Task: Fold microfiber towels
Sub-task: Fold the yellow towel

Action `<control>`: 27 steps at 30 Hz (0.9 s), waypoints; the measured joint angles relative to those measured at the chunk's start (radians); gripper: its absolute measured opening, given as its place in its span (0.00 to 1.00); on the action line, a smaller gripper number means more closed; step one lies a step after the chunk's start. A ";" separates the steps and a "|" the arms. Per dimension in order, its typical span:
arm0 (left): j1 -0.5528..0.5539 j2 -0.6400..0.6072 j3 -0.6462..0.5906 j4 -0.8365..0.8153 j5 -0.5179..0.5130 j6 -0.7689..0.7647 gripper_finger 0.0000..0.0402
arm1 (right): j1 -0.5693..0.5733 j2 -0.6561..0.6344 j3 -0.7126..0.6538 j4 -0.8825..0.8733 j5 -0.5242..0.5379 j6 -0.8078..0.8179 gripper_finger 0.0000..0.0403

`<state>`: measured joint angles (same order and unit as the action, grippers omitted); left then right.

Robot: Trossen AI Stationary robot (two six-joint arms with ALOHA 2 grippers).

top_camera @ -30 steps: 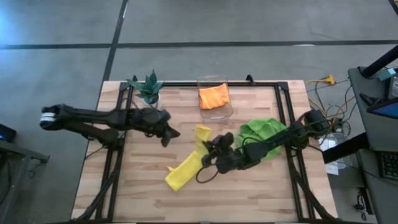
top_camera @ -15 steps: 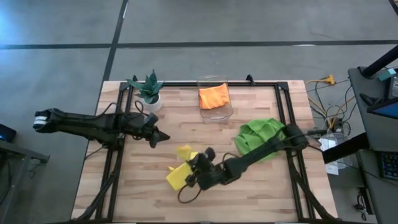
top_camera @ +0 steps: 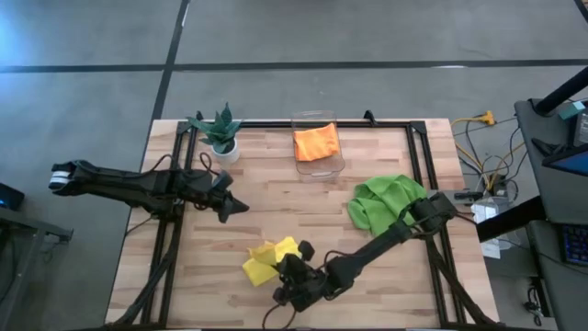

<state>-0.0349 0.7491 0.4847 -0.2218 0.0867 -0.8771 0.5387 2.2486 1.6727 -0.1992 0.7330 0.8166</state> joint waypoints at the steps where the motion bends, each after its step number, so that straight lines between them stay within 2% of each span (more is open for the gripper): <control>1: 0.000 0.004 -0.001 -0.003 0.001 0.000 0.02 | -0.001 0.000 0.000 0.001 0.000 0.001 0.02; 14: -0.001 0.081 0.000 0.088 0.033 0.000 0.02 | -0.020 0.006 -0.001 0.017 -0.054 -0.034 0.02; 19: -0.001 0.113 0.001 0.106 0.036 0.000 0.02 | -0.045 0.038 0.001 0.098 -0.135 -0.093 0.02; 24: -0.001 0.121 0.005 0.127 0.055 -0.004 0.02 | -0.056 0.050 0.001 0.094 -0.145 -0.091 0.02; 27: -0.001 0.116 0.005 0.141 0.059 -0.006 0.02 | -0.058 0.056 0.001 0.101 -0.204 -0.087 0.02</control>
<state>-0.0357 0.8653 0.4899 -0.0807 0.1460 -0.8826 0.4808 2.3047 1.6740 -0.0982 0.5290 0.7296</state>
